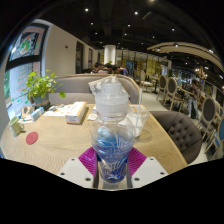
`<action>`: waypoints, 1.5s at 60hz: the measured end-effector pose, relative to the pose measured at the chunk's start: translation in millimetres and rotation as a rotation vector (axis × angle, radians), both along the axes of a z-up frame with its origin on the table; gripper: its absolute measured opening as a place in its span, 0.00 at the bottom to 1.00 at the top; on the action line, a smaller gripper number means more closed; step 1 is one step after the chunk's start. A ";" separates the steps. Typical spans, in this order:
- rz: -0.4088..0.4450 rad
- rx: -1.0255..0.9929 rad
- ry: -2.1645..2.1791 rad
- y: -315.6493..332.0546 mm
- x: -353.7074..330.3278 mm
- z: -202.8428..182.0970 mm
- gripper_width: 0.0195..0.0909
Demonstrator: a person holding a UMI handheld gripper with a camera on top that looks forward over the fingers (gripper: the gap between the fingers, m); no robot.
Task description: Pour water
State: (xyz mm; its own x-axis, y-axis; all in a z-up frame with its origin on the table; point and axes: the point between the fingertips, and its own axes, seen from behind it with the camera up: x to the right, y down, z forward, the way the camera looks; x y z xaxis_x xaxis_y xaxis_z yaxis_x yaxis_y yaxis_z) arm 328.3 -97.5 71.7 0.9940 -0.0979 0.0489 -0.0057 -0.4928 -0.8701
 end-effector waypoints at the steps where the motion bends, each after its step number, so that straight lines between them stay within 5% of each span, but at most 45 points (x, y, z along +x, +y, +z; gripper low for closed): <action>1: -0.003 -0.003 -0.008 -0.4 1.0 0.5 0.25; 12: -0.013 0.004 -0.157 10.8 -6.6 27.7 0.25; 29: 0.010 0.024 -0.683 60.7 -82.9 150.0 0.25; 41: 0.145 0.022 -1.190 108.1 -203.2 210.6 0.25; 67: 0.552 -0.076 -2.002 161.3 -416.7 134.5 0.24; 90: 0.616 -0.023 -1.816 158.2 -451.5 135.1 0.25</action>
State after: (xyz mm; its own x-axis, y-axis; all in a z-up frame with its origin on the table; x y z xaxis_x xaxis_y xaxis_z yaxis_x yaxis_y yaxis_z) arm -123.2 60.8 206.8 -0.3535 0.2121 0.9111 0.9226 -0.0815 0.3770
